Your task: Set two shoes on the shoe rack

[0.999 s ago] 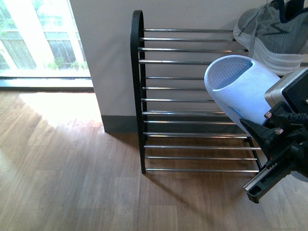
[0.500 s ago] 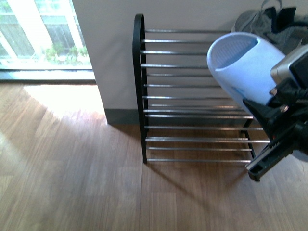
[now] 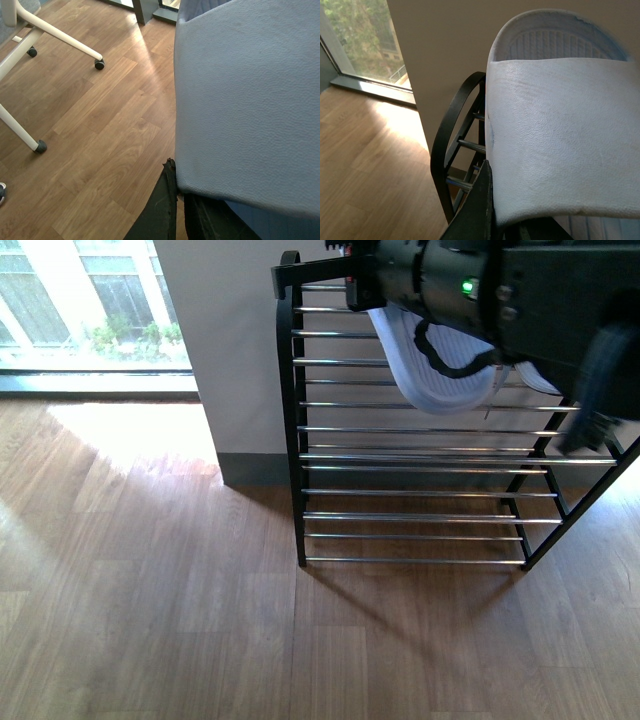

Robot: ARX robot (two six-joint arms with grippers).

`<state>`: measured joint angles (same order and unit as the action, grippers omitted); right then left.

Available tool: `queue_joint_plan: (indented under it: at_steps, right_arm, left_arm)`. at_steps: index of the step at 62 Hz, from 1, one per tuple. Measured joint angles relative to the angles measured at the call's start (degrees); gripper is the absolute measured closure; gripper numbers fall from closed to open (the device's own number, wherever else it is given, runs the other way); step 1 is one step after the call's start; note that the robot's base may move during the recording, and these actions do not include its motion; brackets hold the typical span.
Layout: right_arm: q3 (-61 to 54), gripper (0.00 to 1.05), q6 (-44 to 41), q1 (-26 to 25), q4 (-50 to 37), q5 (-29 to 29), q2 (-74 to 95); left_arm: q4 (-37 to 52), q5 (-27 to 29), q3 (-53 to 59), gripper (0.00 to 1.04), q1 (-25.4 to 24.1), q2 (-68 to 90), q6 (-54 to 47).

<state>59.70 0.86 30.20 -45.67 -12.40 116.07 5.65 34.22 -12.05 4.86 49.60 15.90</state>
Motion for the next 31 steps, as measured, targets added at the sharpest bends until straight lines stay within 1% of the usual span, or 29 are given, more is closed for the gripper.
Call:
queue_joint_plan:
  at_steps: [12, 20, 26, 31]
  right_arm:
    - [17.86, 1.03, -1.90, -1.57, 10.25, -2.05, 11.78]
    - [31.04, 1.03, -2.03, -4.42, 20.44, -3.50, 20.24]
    - [37.57, 1.03, -1.60, -6.14, 26.21, -4.20, 24.24]
    - [40.83, 1.03, -0.96, -7.21, 29.00, -4.87, 26.16]
  left_arm:
    - [0.00, 0.02, 0.00, 1.03, 0.00, 0.00, 0.00]
    - [0.00, 0.09, 0.00, 1.03, 0.00, 0.00, 0.00]
    - [0.00, 0.07, 0.00, 1.03, 0.00, 0.00, -0.02]
    - [0.00, 0.07, 0.00, 1.03, 0.00, 0.00, 0.00]
